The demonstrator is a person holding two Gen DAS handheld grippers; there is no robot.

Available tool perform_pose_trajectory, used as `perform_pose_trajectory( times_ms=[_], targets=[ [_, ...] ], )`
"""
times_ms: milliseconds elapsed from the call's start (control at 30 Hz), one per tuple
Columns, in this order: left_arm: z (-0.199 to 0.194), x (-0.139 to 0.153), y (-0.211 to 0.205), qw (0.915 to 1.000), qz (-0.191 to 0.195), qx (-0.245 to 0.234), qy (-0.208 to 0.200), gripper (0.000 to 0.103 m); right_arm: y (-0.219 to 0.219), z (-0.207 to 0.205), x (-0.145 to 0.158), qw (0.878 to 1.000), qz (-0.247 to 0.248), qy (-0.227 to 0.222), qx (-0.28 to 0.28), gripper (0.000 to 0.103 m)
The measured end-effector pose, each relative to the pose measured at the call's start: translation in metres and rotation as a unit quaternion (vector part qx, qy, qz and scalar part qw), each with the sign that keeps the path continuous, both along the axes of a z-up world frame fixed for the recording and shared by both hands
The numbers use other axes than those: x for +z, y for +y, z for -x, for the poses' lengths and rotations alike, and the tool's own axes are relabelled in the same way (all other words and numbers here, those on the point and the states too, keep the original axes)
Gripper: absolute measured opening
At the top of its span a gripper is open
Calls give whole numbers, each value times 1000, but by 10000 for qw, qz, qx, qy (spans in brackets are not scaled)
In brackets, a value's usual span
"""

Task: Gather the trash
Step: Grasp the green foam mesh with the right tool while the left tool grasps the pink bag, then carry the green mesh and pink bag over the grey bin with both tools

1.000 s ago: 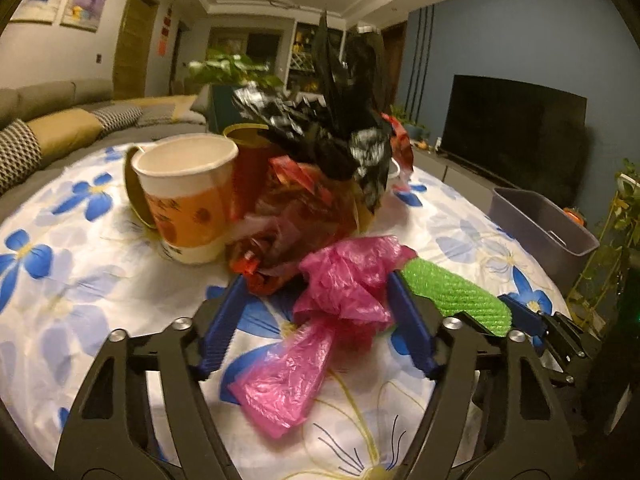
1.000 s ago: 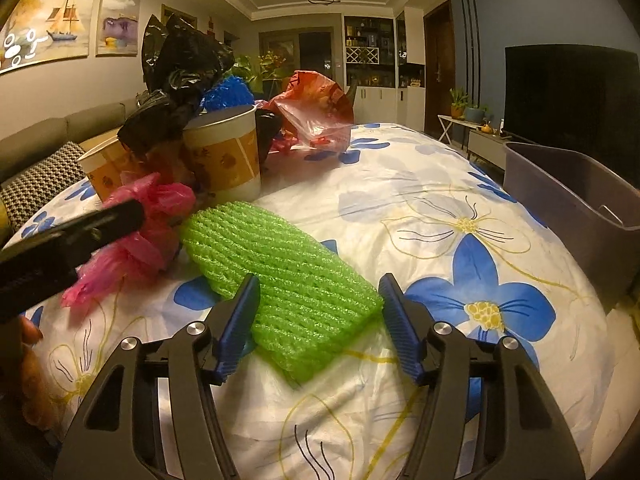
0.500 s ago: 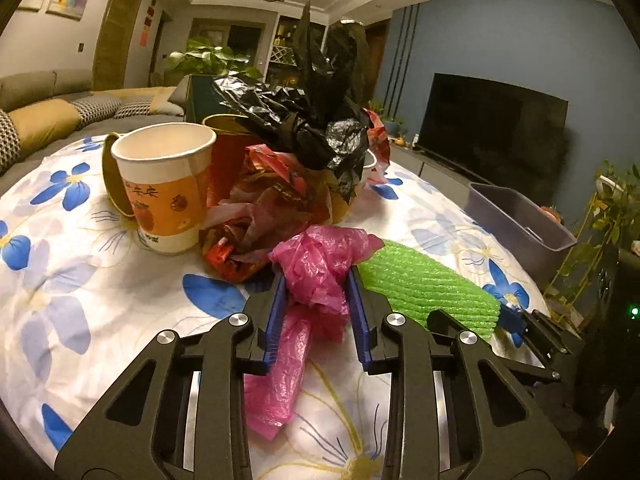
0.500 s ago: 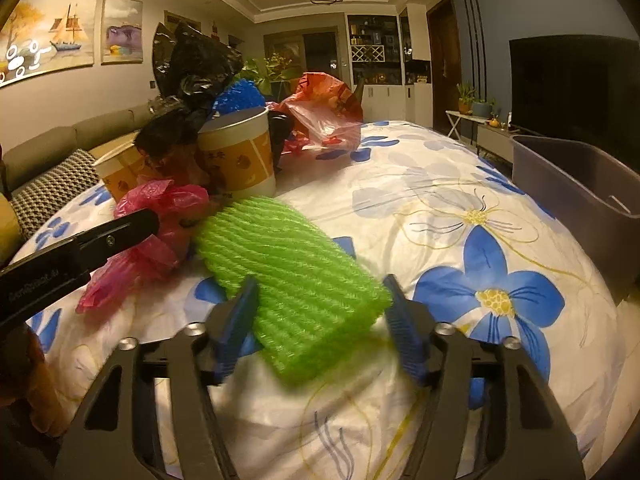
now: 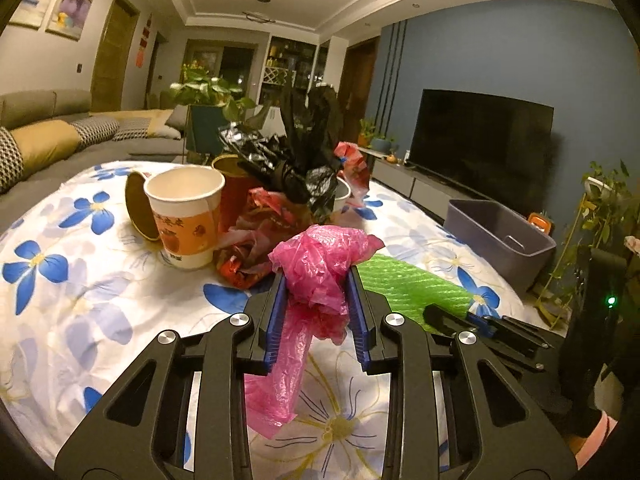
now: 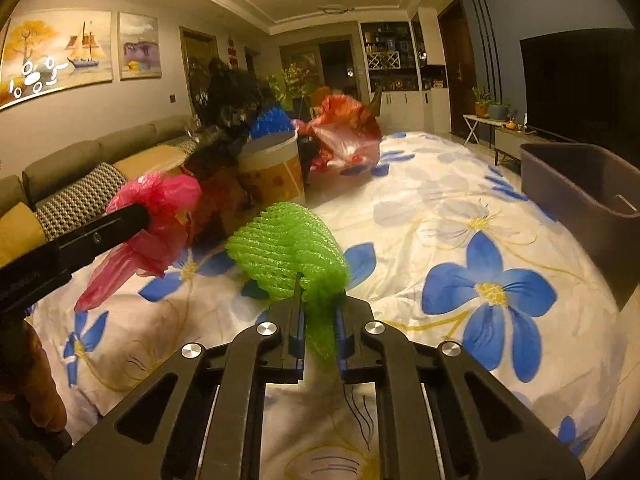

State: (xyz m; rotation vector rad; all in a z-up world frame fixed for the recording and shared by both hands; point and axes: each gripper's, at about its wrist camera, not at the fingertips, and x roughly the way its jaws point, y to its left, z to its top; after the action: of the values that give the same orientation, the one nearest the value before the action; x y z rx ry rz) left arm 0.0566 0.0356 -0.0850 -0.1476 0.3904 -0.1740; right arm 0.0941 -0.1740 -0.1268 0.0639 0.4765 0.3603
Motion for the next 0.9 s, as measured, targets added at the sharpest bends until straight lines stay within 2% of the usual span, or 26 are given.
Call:
perform_pose_trajectory(
  times_ms=[233,467,767,900],
  targets=[
    [7,15,-7,9998,-24,-58,-209,29,-22,16,26,9990,-65,-335,-280,12],
    [-1,31,-31,9987,7,-366,-357,29,-53,25,46,9949,-35,-663,-763,12],
    [-24,59,-92,9925,-228,-981,-697,29,-109,28,68,9826,8,-1037,-1540,12],
    [-41,66,-120,9889,-218,-1261,-757,29,-135,23,78,9747,44,-1184,-1895,12]
  ],
)
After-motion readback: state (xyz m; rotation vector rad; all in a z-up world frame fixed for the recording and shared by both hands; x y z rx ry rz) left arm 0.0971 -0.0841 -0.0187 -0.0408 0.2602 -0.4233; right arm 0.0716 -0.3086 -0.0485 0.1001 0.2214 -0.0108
